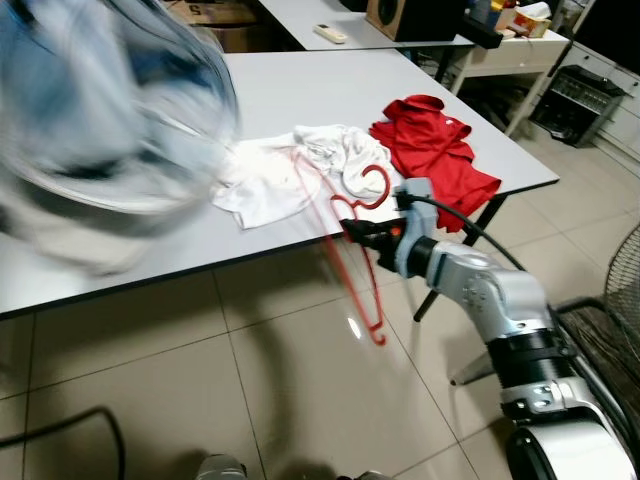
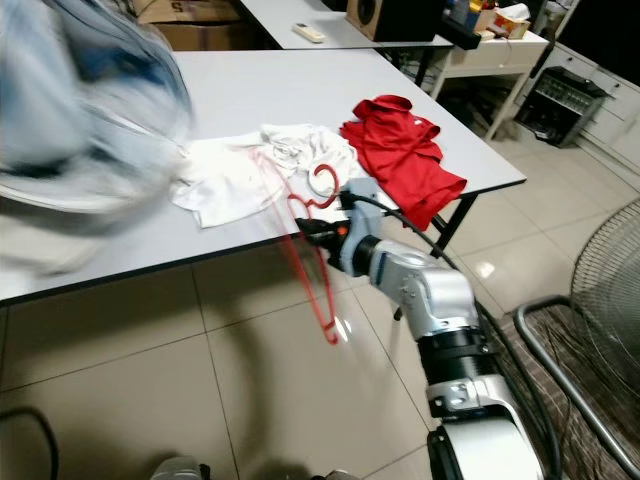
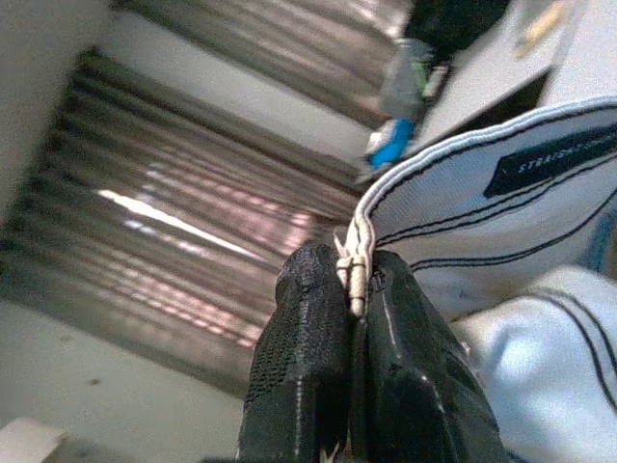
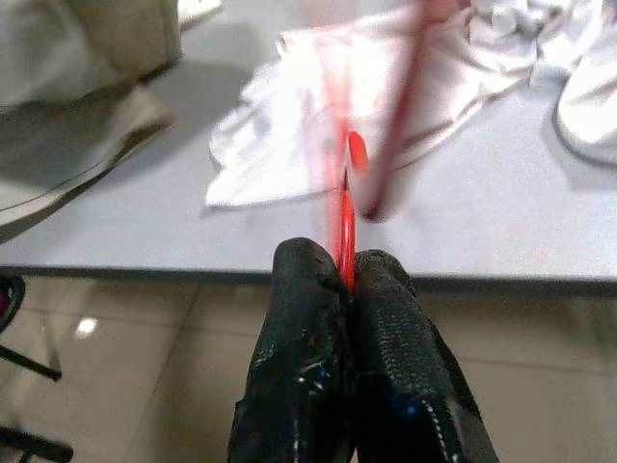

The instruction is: Hang hanger

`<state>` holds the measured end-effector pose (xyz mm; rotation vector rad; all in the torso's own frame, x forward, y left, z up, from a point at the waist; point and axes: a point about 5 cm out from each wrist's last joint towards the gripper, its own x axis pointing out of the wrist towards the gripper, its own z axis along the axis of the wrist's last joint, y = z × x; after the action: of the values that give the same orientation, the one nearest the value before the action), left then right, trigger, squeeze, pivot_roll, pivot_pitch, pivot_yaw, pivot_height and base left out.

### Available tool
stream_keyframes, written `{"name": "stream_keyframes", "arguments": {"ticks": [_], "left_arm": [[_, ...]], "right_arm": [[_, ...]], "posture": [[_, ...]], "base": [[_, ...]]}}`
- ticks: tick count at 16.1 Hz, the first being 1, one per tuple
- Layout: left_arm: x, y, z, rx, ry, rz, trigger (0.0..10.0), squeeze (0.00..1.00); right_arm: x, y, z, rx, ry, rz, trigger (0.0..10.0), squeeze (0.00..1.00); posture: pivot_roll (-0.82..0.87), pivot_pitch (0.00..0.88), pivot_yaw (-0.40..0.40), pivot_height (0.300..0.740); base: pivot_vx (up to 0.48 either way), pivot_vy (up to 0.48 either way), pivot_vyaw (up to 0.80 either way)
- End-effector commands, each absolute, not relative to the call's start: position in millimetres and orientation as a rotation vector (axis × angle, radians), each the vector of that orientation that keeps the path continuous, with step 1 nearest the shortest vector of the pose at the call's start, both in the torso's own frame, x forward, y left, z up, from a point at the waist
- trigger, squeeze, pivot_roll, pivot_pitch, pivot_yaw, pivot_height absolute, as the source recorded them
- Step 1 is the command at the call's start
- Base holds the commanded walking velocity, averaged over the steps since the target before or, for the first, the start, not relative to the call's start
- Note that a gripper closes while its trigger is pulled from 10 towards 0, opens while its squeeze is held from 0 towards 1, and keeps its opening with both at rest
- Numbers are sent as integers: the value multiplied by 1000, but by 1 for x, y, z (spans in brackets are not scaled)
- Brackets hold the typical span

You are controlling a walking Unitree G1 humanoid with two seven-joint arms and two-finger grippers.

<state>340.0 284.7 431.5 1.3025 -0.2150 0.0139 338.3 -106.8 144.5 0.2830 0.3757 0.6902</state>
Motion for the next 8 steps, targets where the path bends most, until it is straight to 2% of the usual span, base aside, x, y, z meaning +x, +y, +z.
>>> {"name": "stream_keyframes", "arguments": {"ticks": [1,2,3,4,5,7,8], "left_arm": [[341,266,430,1221,-273,-108,0,0],[348,255,406,1141,-236,-209,0,0],[355,241,360,1021,-161,-319,0,0],[356,239,351,974,-151,-334,0,0],[359,236,315,852,-97,-348,0,0],[354,242,266,550,-68,-255,0,0],[350,244,256,473,-66,-218,0,0]], "right_arm": [[333,-105,165,349,266,763,10000,0],[326,-101,174,390,223,820,10000,0],[315,-100,177,403,198,859,10000,0],[312,-101,177,403,198,863,10000,0],[300,-103,173,396,200,882,10000,0],[279,-110,166,366,208,885,10000,0],[273,-112,164,352,207,881,10000,0]], "posture": [[114,0,-105,740],[112,0,-102,740],[108,0,-102,740],[109,0,-102,740],[96,0,-94,740],[73,0,-78,740],[61,0,-74,740]], "base": [[0,0,0],[0,0,0],[0,0,0],[0,0,0],[0,0,0],[0,0,0],[0,0,0]]}}
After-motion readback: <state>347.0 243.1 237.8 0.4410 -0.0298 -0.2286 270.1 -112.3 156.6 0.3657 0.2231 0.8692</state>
